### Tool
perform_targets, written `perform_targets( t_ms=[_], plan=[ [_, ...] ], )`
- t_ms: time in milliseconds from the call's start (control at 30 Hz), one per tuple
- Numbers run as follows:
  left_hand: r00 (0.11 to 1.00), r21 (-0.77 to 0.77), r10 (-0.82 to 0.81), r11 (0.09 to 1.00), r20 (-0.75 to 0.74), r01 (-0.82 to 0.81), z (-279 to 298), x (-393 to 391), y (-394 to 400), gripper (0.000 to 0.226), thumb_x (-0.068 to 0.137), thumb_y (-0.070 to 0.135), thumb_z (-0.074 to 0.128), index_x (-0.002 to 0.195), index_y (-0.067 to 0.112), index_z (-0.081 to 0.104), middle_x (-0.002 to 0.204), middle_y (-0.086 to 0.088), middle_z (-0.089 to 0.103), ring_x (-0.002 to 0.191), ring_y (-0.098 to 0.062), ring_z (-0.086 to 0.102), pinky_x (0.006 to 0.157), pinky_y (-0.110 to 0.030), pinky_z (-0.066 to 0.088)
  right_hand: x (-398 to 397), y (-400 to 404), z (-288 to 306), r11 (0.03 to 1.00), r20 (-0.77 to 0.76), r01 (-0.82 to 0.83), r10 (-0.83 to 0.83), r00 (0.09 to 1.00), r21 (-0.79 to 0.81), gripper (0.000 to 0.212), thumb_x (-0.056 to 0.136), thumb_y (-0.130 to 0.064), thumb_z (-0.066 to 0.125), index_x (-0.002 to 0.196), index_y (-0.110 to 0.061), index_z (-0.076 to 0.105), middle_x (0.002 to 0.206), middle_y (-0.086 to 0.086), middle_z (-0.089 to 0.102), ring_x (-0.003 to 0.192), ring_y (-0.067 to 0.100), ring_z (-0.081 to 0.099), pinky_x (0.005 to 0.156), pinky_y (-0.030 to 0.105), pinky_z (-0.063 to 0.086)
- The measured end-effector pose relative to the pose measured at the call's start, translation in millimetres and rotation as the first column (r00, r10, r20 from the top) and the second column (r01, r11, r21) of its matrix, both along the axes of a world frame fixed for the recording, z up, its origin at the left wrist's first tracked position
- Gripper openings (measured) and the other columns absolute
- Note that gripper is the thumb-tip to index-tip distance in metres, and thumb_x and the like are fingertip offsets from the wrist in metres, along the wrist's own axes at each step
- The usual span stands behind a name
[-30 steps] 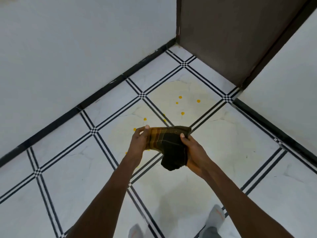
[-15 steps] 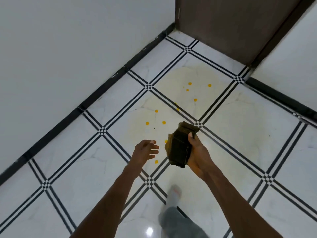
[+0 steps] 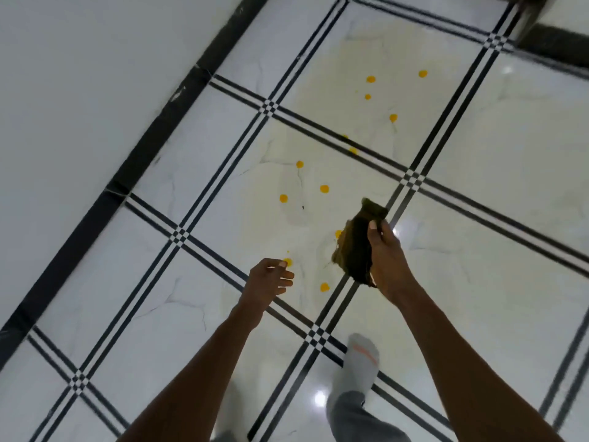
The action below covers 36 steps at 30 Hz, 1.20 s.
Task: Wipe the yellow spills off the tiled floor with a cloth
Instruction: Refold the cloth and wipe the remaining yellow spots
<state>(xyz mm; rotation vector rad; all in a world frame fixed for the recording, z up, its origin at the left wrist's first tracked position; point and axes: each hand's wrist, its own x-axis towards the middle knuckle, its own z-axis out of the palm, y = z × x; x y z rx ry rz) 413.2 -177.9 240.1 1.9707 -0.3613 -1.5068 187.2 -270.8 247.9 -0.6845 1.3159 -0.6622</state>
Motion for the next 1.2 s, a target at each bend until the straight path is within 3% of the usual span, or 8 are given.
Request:
perform_targets(
  t_ms=[100,200,300,400,533,800,1100,1200],
  plan=[
    [0.993,0.019,-0.075,0.997,0.088,0.074,-63,20,-2,0.015,0.104,0.018,0.059,0.110,0.006,0.065,0.093,-0.012,0.074,0.078,-0.020,0.070,0.070,-0.027,0.054,20,-3,-61,0.953,-0.295,-0.193,0.120,0.948,-0.233,0.035,0.113,-0.027,0.041,0.145,-0.019,0.055,0.097,0.015,0.061,0.083,0.019,0.058,0.082,0.036,0.052],
    [0.963,-0.014,-0.180,0.982,0.201,0.186,-129,43,-13,0.017,0.104,0.016,0.058,0.112,0.003,0.066,0.092,-0.011,0.074,0.073,-0.014,0.071,0.075,-0.033,0.057,52,6,-136,0.792,-0.534,-0.468,0.217,0.817,-0.393,0.040,0.110,-0.020,0.040,0.143,-0.006,0.057,0.121,0.004,0.062,0.107,0.014,0.058,0.105,0.047,0.047],
    [0.934,-0.065,-0.197,0.972,0.299,0.225,-194,70,-34,0.014,0.102,0.012,0.058,0.110,0.003,0.066,0.091,-0.011,0.073,0.071,-0.015,0.070,0.081,-0.039,0.057,82,24,-216,0.595,-0.694,-0.780,0.480,0.537,-0.192,0.049,0.108,-0.026,0.041,0.157,-0.026,0.044,0.164,0.009,0.041,0.156,0.031,0.032,0.121,0.067,0.032],
    [0.899,-0.101,-0.209,0.959,0.386,0.266,-251,87,-52,0.018,0.103,0.017,0.058,0.111,0.002,0.065,0.096,-0.015,0.074,0.076,-0.022,0.071,0.082,-0.039,0.059,91,47,-264,0.494,-0.735,-0.869,0.603,0.311,0.038,0.051,0.107,-0.041,0.052,0.155,-0.028,0.045,0.158,0.002,0.050,0.147,0.026,0.045,0.115,0.050,0.044],
    [0.817,-0.166,-0.220,0.920,0.533,0.356,-304,109,-69,0.013,0.101,0.018,0.060,0.105,0.008,0.066,0.098,-0.012,0.076,0.084,-0.027,0.074,0.084,-0.042,0.061,96,47,-299,0.648,-0.841,-0.728,0.246,0.481,-0.227,0.039,0.105,-0.049,0.052,0.127,-0.022,0.070,0.121,0.001,0.071,0.116,0.023,0.064,0.091,0.043,0.058],
    [0.203,-0.103,-0.060,0.703,0.977,0.703,-367,157,-108,0.013,0.094,0.007,0.054,0.105,0.006,0.061,0.108,-0.015,0.061,0.097,-0.037,0.057,0.078,-0.047,0.049,114,8,-384,0.524,-0.969,-0.828,0.018,0.246,-0.200,0.067,0.105,-0.063,0.034,0.164,-0.032,0.028,0.177,0.004,0.008,0.164,0.030,-0.003,0.127,0.069,0.003],
    [0.098,-0.038,-0.061,0.624,0.993,0.780,-399,173,-103,0.049,0.109,0.031,0.039,0.153,0.008,0.046,0.165,-0.017,0.038,0.157,-0.039,0.027,0.129,-0.056,0.018,150,-43,-393,0.677,-0.988,-0.719,-0.087,0.130,-0.154,0.070,0.103,-0.068,0.029,0.165,-0.035,0.024,0.176,0.001,0.014,0.164,0.029,0.005,0.121,0.077,0.004],
    [0.149,-0.032,-0.126,0.649,0.981,0.760,-404,171,-98,0.053,0.109,0.035,0.037,0.157,0.012,0.040,0.169,-0.014,0.030,0.160,-0.035,0.020,0.130,-0.054,0.015,184,-8,-401,0.498,-0.988,-0.854,-0.046,0.145,-0.148,0.070,0.104,-0.066,0.029,0.165,-0.034,0.023,0.176,0.003,0.012,0.164,0.032,0.002,0.121,0.074,0.006]
  ],
)
